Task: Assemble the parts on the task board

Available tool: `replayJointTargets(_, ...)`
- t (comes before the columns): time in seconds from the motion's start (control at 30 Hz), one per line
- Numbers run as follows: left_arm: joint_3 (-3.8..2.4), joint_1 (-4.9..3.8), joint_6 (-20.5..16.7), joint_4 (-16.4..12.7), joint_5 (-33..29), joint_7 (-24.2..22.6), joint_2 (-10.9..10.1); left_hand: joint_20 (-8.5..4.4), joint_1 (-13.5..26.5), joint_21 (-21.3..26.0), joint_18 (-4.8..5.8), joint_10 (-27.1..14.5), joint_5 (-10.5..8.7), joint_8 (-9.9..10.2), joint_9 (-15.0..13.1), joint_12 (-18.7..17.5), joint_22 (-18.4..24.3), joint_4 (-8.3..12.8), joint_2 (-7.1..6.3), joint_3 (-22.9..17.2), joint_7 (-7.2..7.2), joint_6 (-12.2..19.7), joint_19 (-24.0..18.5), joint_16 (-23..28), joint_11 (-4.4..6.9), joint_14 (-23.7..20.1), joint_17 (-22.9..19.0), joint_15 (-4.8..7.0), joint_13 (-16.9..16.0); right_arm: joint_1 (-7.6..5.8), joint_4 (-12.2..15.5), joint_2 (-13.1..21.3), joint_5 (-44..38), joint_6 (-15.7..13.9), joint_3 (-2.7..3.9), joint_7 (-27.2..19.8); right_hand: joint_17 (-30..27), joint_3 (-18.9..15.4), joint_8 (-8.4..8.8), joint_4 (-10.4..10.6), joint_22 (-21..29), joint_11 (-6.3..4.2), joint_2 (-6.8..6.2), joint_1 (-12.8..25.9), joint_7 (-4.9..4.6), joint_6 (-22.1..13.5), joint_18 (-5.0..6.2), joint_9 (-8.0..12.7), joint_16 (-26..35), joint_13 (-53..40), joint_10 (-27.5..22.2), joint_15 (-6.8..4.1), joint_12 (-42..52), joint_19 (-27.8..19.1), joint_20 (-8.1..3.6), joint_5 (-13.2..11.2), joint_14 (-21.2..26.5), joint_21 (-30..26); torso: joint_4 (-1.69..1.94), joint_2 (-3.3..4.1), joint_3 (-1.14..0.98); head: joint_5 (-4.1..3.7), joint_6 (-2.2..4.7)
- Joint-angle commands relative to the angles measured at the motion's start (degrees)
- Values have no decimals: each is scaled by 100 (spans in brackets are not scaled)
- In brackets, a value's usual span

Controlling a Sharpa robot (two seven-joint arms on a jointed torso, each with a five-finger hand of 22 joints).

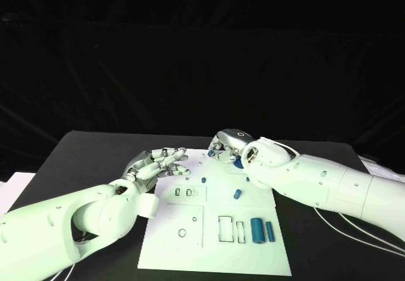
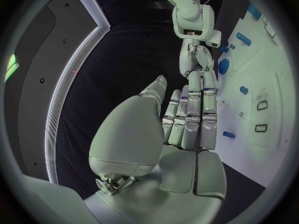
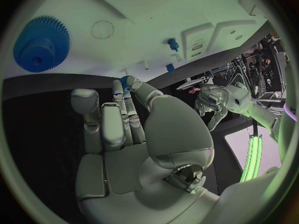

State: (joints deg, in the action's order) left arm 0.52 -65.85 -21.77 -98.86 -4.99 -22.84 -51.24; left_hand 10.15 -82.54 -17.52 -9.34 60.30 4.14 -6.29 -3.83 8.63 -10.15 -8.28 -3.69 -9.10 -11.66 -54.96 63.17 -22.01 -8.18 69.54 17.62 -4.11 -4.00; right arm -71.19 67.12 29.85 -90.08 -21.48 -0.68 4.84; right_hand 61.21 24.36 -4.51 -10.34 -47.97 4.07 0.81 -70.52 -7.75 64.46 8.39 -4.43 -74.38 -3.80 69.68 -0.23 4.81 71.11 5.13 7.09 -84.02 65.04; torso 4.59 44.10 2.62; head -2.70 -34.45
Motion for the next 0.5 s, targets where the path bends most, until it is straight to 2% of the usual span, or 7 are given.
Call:
replayJointTargets(0.03,-6,-13,81,-20,-14,-25,14,-7,-7,-34,-91,-2,-30,29,3,-22,-5,33,43,-6,-33,-6,47,-30,-10,-30,5,-5,5,-2,-85,-80,-39,-55,2,64,2,20,-22,39,-6,8,-20,18,-17,21,-47,-3,-39,3,-2,-44,-19,42,1,-40,-157,33,2,7,-3,11,2)
replayJointTargets(0.23,-6,-26,80,-23,-14,-18,13,-7,-7,-34,-91,-2,-30,29,3,-22,-5,33,43,-6,-33,-6,47,-30,-10,-30,5,-5,5,-2,-280,-251,-64,-29,0,174,16,23,-18,49,-13,10,-27,23,-19,18,-49,-3,-48,3,-3,-42,-22,42,2,-59,-158,41,-8,9,-1,27,-8)
replayJointTargets(0.33,-6,-32,80,-22,-14,-15,19,-7,-7,-34,-91,-2,-30,29,3,-22,-5,33,43,-6,-33,-6,47,-30,-10,-30,5,-5,5,-1,-365,-317,-67,-14,-2,202,15,23,-18,58,-16,11,-33,31,-20,20,-49,-3,-49,2,-1,-41,-23,41,3,-71,-158,45,-2,11,3,19,-3)
replayJointTargets(0.5,-6,-42,84,-26,-15,-4,32,-7,-7,-34,-91,-2,-30,29,3,-22,-5,33,43,-6,-33,-6,47,-30,-10,-30,5,-5,5,2,-509,-442,-70,35,-5,252,28,23,-14,77,-18,13,-46,45,-21,18,-49,-3,-58,1,-1,-39,-27,36,6,-96,-158,50,6,18,-3,25,-7)
